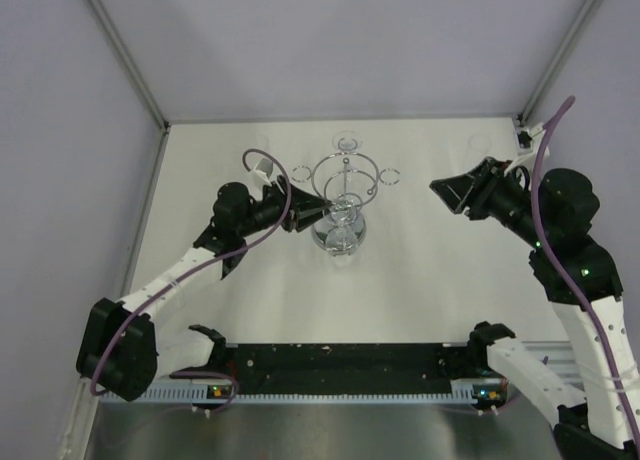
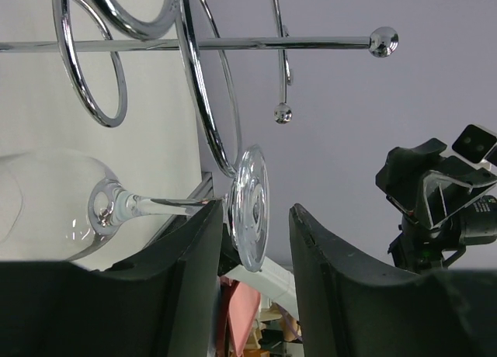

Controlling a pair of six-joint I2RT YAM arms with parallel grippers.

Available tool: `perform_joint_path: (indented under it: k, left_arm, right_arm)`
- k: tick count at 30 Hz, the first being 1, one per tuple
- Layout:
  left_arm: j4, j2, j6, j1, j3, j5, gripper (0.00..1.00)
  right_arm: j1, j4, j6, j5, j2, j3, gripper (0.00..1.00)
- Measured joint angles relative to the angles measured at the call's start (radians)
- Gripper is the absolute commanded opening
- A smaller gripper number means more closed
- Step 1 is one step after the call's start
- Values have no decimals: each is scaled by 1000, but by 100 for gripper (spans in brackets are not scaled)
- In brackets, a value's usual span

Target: Take the wine glass off the wine glass rack

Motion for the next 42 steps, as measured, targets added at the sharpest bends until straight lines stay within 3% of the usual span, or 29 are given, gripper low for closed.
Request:
perform_joint_path:
  k: [7,18,24,30,42]
  left_arm:
    - [18,0,-4,-10,3,0,35]
    - [14,-1,-5,-11,3,0,31]
    - [9,-1,-4,-12,3,1,22]
    - [-6,-1,-1,-20,12,4,0]
    - [-94,-31,27,-42,78,7,0]
  right_arm:
    - [1,6,0,0,-1,-13,45]
    - [4,10,0,0,-8,-26,45]
    - [5,10,1,-3,-7,-26,44]
    - [5,11,1,-4,-8,-34,44]
    - [5,10,2,-7,-9,-39,44]
